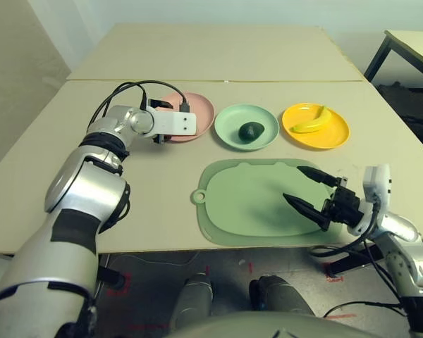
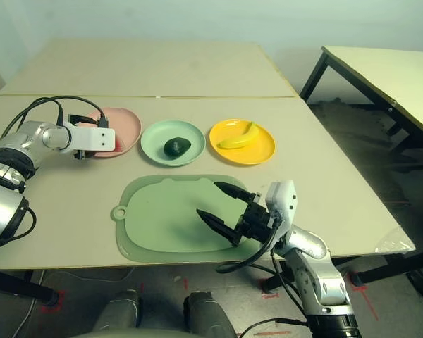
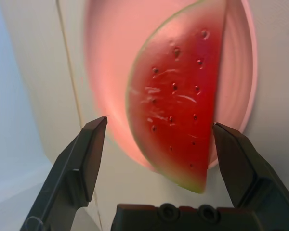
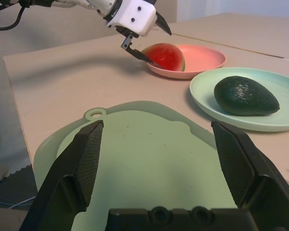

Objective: Place the fruits into color-matched plates.

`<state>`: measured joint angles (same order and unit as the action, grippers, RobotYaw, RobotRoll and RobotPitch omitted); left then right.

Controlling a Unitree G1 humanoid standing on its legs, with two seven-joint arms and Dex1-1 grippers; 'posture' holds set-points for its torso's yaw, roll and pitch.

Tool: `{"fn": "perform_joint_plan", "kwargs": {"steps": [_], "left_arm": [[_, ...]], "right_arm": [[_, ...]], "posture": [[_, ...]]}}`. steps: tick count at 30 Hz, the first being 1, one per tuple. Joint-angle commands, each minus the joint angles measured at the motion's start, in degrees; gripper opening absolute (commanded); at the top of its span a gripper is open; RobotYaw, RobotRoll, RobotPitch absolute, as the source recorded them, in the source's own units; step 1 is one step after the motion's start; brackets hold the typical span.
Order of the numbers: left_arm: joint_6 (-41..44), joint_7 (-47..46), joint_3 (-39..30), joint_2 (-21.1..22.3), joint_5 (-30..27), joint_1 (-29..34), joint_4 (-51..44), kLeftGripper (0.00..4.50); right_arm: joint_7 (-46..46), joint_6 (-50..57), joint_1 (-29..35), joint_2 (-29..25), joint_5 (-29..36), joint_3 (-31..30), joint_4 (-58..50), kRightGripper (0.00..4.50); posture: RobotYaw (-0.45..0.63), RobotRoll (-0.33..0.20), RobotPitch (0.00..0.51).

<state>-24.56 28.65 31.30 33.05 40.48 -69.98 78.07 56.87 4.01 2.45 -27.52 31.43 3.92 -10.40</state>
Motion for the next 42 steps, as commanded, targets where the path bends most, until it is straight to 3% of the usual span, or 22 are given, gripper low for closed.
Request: {"fn": "perform_joint_plan", "kwargs": {"steps": [1,9,11,15,19,22,25,29,33,42], "left_arm": [[-1.47,-0.72,-1.24,0.51,-0.82,-1.55,-0.18,4.46],[-3.91,0.31,-5.23,3.22,-4.38,-3.43,-1.45,4.46],[-3.82,2.41,-8.33,4.17,-7.79,-3.14,-2.06,4.46],[0.98,9.34,-22.32,5.41,-23.35,1.68,-5.16,4.46],[10.63,12.74,-35.26,5.99,-38.32,15.38,-18.45,4.46],[23.41,9.38,-44.48,2.38,-49.59,31.56,-38.96,4.46],[31.46,3.31,-49.79,-3.23,-56.16,46.00,-57.47,4.46],[37.91,-3.49,-51.10,-10.49,-60.00,56.05,-71.58,4.46],[40.73,-6.95,-49.20,-13.96,-59.87,59.71,-77.36,4.46],[44.27,-9.73,-48.94,-14.31,-60.17,63.90,-82.21,4.46]], "right_arm": [[-0.15,0.31,-0.83,-0.38,-0.14,0.79,1.58,4.50],[-0.36,-0.26,-2.03,0.01,-0.50,0.65,3.64,4.50],[-0.93,-1.04,-2.07,0.30,-1.13,0.81,4.41,4.50],[-5.58,-5.33,-1.26,1.32,-3.69,3.92,7.45,4.50],[-12.23,-10.94,1.28,2.78,-6.86,9.13,11.01,4.50],[-14.99,-14.43,4.26,3.96,-7.97,11.86,12.91,4.50],[-17.25,-16.95,6.16,4.89,-7.97,14.88,16.86,4.50],[-18.21,-19.38,4.12,3.37,-6.85,19.19,25.59,4.50],[-15.37,-21.63,1.39,0.45,-6.19,21.47,33.36,4.50],[-10.04,-24.57,-2.51,-1.45,-5.87,22.25,41.81,4.50]], "posture": [[-0.02,0.000,0.079],[0.00,0.000,0.074],[0.00,0.000,0.073],[0.00,0.000,0.075],[0.01,0.000,0.085],[0.01,0.000,0.087],[0.04,0.000,0.094],[0.05,0.000,0.093],[0.06,0.000,0.095],[0.09,0.000,0.098]]}}
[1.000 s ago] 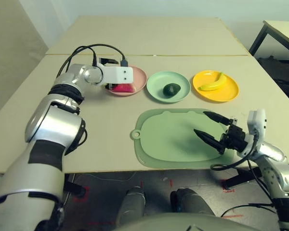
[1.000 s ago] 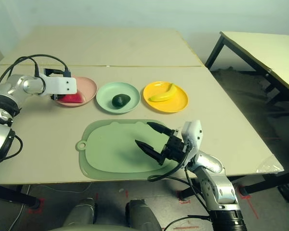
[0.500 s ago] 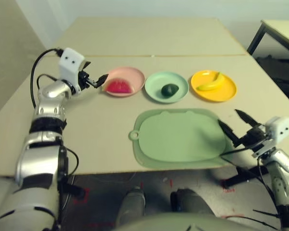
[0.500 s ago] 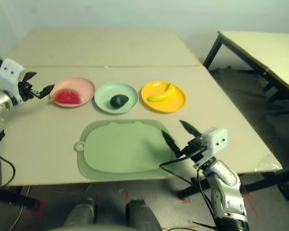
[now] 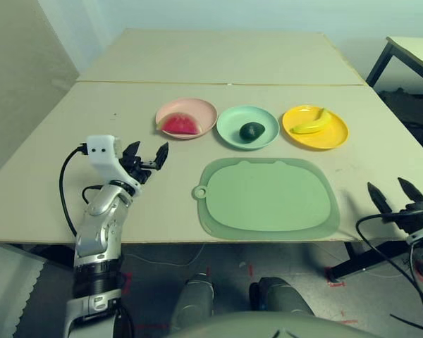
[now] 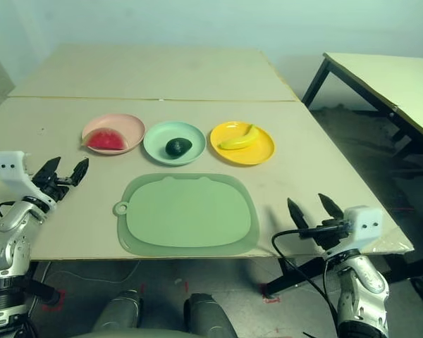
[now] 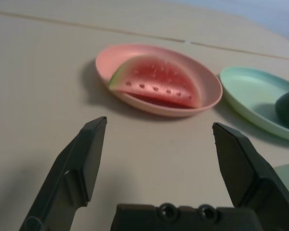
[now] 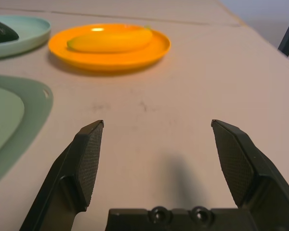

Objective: Place the fruits into color-matched plates.

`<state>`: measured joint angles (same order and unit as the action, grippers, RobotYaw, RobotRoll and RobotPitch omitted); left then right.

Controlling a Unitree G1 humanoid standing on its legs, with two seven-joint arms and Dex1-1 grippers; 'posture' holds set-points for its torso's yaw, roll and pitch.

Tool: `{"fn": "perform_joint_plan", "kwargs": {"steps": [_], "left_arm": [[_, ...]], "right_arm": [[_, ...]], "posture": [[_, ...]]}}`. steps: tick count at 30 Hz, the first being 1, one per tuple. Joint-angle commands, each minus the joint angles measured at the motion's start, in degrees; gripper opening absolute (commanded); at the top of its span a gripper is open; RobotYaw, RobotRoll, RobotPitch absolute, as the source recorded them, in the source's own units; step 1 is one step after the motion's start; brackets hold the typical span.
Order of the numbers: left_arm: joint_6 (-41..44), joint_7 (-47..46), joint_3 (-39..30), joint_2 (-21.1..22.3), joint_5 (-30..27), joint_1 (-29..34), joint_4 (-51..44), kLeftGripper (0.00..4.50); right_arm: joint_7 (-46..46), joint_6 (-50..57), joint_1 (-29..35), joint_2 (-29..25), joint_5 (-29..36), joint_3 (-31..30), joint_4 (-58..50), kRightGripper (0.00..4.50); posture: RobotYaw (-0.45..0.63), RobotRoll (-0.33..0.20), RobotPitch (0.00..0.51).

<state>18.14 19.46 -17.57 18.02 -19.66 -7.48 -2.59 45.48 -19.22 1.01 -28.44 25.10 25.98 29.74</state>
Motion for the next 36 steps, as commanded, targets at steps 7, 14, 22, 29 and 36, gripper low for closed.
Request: {"fn": "perform_joint_plan", "kwargs": {"steps": [7,14,22,29,36], "left_arm": [[2.65,-0.07,-0.02,3.39,0.61,4.98,-2.19,4.46],[2.97,0.58,1.48,4.83,1.57,6.53,-2.33,4.46],[4.07,0.45,1.09,5.42,1.46,7.01,-4.05,4.46],[4.91,0.02,0.85,6.11,1.89,9.36,-7.32,4.46],[5.81,0.02,0.16,6.90,1.89,10.80,-9.24,4.46]], "right_arm": [[2.57,-3.27,-5.06,-0.44,0.36,0.39,5.36,4.50],[2.88,-3.88,-6.36,-0.57,0.24,0.45,7.00,4.50],[3.90,-4.14,-8.40,-0.92,-0.22,-0.10,9.79,4.50],[4.54,-4.22,-9.33,-0.19,-0.39,-0.72,11.33,4.50],[4.73,-4.77,-10.38,0.67,-0.66,-1.17,12.89,4.50]], "posture": [[0.08,0.000,0.097],[0.09,0.000,0.105],[0.11,0.000,0.117],[0.14,0.000,0.131],[0.16,0.000,0.134]]}}
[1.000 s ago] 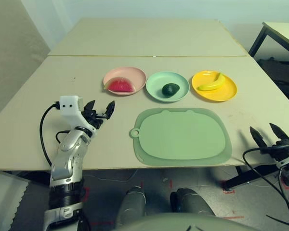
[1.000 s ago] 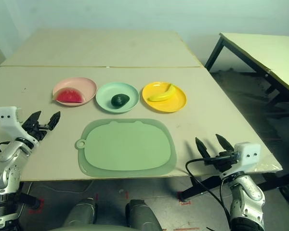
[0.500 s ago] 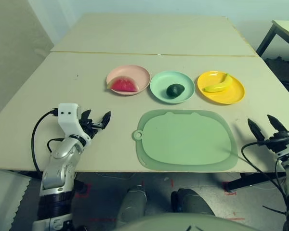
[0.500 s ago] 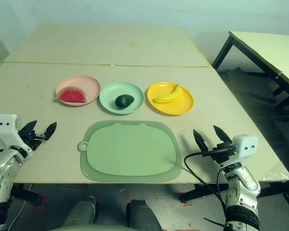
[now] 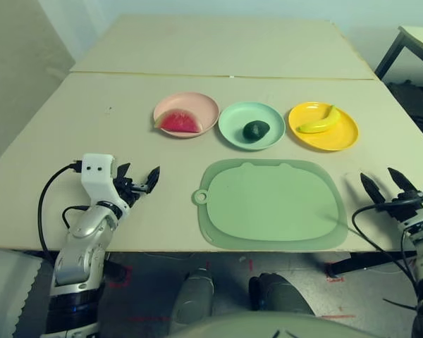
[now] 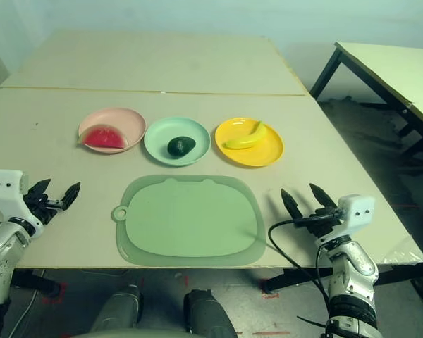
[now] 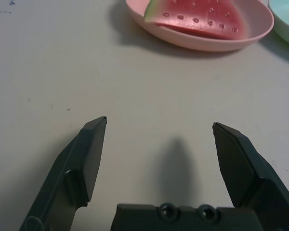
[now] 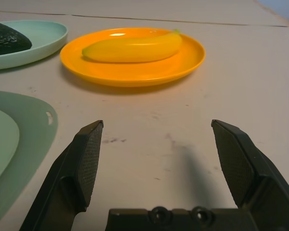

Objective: Place the fruits into color-matched plates.

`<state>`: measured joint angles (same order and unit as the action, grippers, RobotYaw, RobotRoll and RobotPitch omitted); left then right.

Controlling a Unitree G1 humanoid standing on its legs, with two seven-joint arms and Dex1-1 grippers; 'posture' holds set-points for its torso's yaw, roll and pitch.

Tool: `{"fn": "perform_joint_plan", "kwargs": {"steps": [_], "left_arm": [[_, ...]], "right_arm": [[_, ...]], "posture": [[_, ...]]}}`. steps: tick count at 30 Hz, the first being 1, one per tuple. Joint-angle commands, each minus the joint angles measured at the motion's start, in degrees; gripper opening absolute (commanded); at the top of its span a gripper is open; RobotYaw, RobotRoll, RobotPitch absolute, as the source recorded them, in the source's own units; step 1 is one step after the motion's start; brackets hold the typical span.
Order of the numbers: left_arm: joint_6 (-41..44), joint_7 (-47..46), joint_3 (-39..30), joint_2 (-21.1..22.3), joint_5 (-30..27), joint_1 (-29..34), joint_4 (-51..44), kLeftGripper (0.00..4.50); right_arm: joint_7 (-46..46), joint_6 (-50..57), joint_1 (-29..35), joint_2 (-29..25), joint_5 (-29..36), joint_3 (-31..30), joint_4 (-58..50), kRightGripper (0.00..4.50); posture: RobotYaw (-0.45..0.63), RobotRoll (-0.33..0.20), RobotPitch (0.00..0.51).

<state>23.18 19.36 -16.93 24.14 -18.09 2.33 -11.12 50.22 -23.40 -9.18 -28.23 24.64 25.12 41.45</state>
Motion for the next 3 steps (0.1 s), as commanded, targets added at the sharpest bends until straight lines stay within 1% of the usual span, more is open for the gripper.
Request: {"fn": "perform_joint_plan", "kwargs": {"steps": [1,3], "left_arm": [[0.87,0.10,-0.69,1.03,0.27,0.88,-0.72,4.46],[0.91,0.23,-0.91,1.66,0.27,0.69,-0.63,4.46]], "right_arm": [[0.05,-0.67,-0.37,0.60,-0.28,-0.45,1.51,4.50],[0.26,-0.84,-0.69,0.80,-0.51,-0.73,2.11,4.50]], "posture": [[0.16,0.000,0.136],[0.16,0.000,0.135]]}}
